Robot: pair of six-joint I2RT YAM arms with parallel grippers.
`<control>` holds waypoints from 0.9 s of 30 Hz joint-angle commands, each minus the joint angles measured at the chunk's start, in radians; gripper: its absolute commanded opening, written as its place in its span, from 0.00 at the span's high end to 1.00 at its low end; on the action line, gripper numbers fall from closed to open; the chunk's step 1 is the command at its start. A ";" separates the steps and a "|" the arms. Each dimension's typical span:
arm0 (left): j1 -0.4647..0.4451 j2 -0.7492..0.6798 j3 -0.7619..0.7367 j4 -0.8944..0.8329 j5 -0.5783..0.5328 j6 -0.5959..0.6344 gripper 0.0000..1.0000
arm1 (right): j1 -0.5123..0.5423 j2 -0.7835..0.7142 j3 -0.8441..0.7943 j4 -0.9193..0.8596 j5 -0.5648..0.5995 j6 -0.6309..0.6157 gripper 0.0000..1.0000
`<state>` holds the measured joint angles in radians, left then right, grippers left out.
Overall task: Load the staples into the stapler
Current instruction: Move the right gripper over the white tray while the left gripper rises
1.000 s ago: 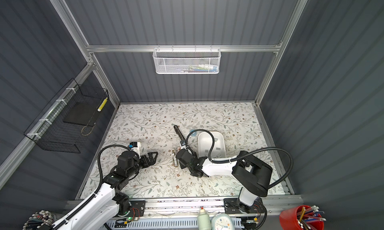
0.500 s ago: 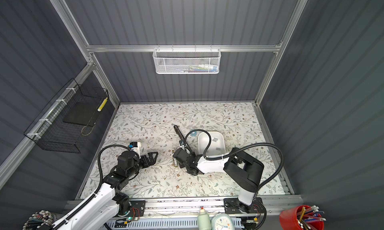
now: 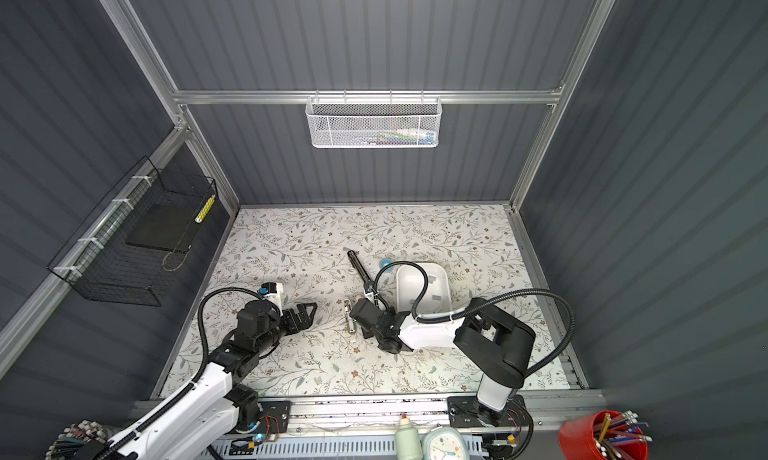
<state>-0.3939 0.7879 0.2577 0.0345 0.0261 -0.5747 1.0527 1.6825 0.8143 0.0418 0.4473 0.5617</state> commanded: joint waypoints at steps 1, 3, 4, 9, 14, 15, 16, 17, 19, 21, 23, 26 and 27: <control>-0.003 0.030 -0.006 0.068 -0.060 0.037 0.00 | 0.004 -0.075 0.029 -0.037 0.043 -0.011 0.69; -0.003 0.035 0.011 0.072 -0.066 0.059 0.00 | 0.004 -0.120 0.032 -0.051 0.066 -0.009 0.68; -0.003 0.035 0.028 0.064 -0.069 0.072 0.00 | 0.004 -0.151 0.029 -0.059 0.081 -0.010 0.67; -0.003 0.044 0.157 -0.012 -0.187 0.141 0.00 | -0.017 -0.288 0.013 -0.086 0.186 -0.070 0.60; -0.003 0.087 0.176 0.090 -0.106 0.179 0.00 | -0.131 -0.393 -0.015 -0.098 0.229 -0.146 0.59; -0.003 0.094 0.144 0.134 -0.053 0.182 0.00 | -0.157 -0.409 -0.024 -0.112 0.229 -0.145 0.60; -0.003 0.103 0.095 0.208 0.016 0.199 0.00 | -0.184 -0.431 -0.038 -0.121 0.231 -0.145 0.60; -0.003 0.116 0.053 0.287 0.056 0.201 0.00 | -0.208 -0.453 -0.052 -0.131 0.233 -0.141 0.60; -0.003 0.143 0.037 0.377 0.058 0.195 0.00 | -0.252 -0.494 -0.080 -0.149 0.227 -0.124 0.58; -0.003 0.171 0.095 0.323 0.058 0.217 0.00 | -0.294 -0.522 -0.094 -0.173 0.181 -0.096 0.57; -0.003 0.223 0.114 0.353 0.081 0.216 0.00 | -0.315 -0.534 -0.099 -0.199 0.144 -0.079 0.57; -0.003 0.309 0.123 0.454 0.150 0.228 0.00 | -0.318 -0.533 -0.102 -0.257 0.149 -0.045 0.57; -0.003 0.332 0.119 0.493 0.177 0.225 0.00 | -0.319 -0.534 -0.107 -0.277 0.150 -0.029 0.57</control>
<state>-0.3939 1.0813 0.3473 0.3969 0.1146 -0.3790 0.7364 1.1545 0.7235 -0.1505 0.6052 0.4839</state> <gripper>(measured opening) 0.997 0.427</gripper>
